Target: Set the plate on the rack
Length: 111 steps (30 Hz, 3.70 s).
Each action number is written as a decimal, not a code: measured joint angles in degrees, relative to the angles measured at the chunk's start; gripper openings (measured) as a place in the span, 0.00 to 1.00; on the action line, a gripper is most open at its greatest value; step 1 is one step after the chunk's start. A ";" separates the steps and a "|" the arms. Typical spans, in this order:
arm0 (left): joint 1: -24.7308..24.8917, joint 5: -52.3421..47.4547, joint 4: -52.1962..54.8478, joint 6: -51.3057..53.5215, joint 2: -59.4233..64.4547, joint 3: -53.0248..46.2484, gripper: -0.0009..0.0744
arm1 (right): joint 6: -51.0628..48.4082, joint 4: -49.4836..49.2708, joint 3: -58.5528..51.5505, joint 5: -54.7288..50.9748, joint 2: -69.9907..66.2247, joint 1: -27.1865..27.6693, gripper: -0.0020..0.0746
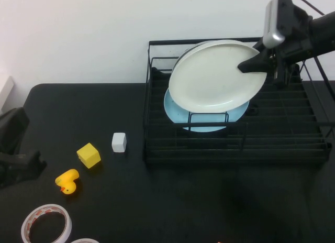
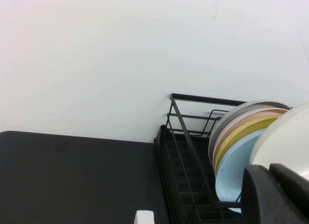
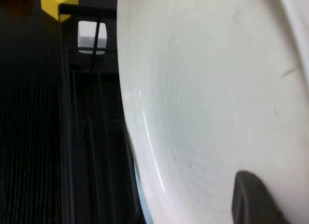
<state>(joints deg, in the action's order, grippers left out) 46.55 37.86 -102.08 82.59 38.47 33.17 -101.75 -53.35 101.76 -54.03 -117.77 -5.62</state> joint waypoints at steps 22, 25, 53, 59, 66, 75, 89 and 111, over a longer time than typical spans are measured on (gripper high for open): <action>0.00 0.00 0.00 1.38 0.00 0.00 0.01 | 7.06 7.13 0.00 2.69 -0.22 -2.68 0.19; 0.00 0.00 0.00 1.38 0.00 0.00 0.01 | 7.96 7.28 0.00 2.69 -0.22 -2.68 0.19; 0.00 1.00 0.00 1.38 0.00 0.00 0.01 | 37.62 10.16 -1.05 -3.21 24.03 -2.82 0.04; 0.00 1.00 0.00 1.38 0.00 0.00 0.01 | 34.94 0.55 -11.83 -1.76 37.82 -2.82 0.03; 0.00 1.00 0.00 1.38 0.00 0.00 0.01 | 31.98 -3.18 -31.30 9.04 58.97 -2.82 0.03; 0.00 1.00 0.00 1.52 0.00 0.00 0.01 | 31.60 -1.98 -49.17 14.11 80.88 -2.82 0.03; 0.00 1.00 0.00 1.52 0.00 0.00 0.01 | 43.06 10.52 -65.62 14.48 97.87 -2.82 0.03; 0.00 1.00 0.00 1.45 0.00 0.00 0.01 | 83.08 41.29 -101.06 41.72 116.72 1.63 0.03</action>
<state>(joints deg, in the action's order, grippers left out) 46.55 38.86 -102.08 84.05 38.47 33.17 -18.67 -12.06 0.70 -12.31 -1.05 -3.99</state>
